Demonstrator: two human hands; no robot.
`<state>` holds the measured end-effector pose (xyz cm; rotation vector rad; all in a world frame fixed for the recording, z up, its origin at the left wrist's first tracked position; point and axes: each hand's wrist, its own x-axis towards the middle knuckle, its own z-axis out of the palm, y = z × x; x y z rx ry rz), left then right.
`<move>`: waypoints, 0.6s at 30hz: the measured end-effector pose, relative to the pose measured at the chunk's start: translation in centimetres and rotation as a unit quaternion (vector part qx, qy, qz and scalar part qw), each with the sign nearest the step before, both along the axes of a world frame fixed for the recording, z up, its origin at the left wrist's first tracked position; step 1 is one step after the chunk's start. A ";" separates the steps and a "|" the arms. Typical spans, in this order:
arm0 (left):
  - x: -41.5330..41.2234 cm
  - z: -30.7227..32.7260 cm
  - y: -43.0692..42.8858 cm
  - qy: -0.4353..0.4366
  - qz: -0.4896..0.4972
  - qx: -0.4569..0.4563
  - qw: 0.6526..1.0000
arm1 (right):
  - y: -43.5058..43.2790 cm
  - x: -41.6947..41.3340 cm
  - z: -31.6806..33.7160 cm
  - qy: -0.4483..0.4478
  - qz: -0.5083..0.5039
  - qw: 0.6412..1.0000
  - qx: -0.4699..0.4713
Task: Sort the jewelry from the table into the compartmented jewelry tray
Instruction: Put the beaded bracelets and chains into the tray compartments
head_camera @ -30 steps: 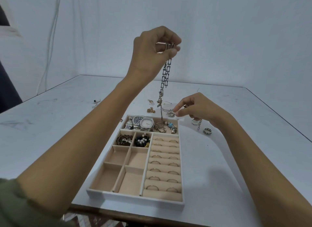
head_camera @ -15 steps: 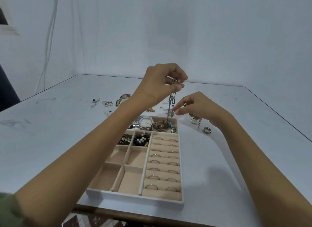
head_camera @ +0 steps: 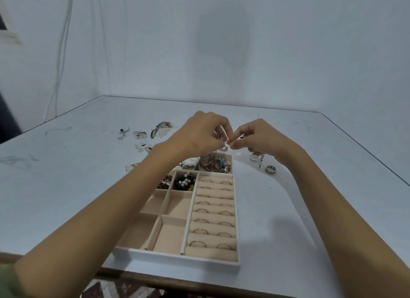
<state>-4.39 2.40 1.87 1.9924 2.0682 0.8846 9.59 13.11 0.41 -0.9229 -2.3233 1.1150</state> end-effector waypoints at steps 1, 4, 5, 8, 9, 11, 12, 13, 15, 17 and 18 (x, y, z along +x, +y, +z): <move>0.1 0.0 -0.1 0.004 -0.003 -0.022 1.000 | 0.0 0.0 0.0 -0.002 -0.001 1.000 0.001; 0.1 -0.1 -0.2 0.012 -0.016 -0.073 0.997 | 0.0 -0.1 -0.1 -0.008 -0.002 1.000 0.010; 0.0 0.0 -0.3 0.014 -0.024 -0.087 0.996 | 0.1 -0.1 -0.1 -0.009 -0.003 1.000 0.012; -0.2 0.1 -0.4 0.028 -0.046 -0.124 0.991 | 0.3 0.0 -0.1 -0.009 -0.003 1.000 0.012; -0.3 0.1 -0.4 0.037 -0.047 -0.132 0.989 | 0.3 0.0 -0.1 -0.009 -0.002 1.000 0.013; -0.6 0.0 -0.3 0.050 -0.048 -0.138 0.988 | 0.3 0.0 -0.2 -0.011 -0.003 1.000 0.017; -0.6 0.0 -0.3 0.049 -0.049 -0.141 0.988 | 0.3 0.0 -0.1 -0.011 -0.002 1.000 0.019; -0.7 0.0 -0.3 0.047 -0.051 -0.145 0.987 | 0.2 0.0 -0.1 -0.012 -0.001 1.000 0.020; -0.9 0.2 -0.3 0.048 -0.056 -0.152 0.986 | 0.2 0.0 -0.1 -0.012 0.000 1.000 0.020; -0.9 0.4 -0.4 0.068 -0.058 -0.155 0.984 | 0.3 0.0 -0.1 -0.013 0.000 1.000 0.019; -0.9 0.5 -0.3 0.089 -0.056 -0.155 0.982 | 0.3 0.0 -0.1 -0.014 -0.001 1.000 0.019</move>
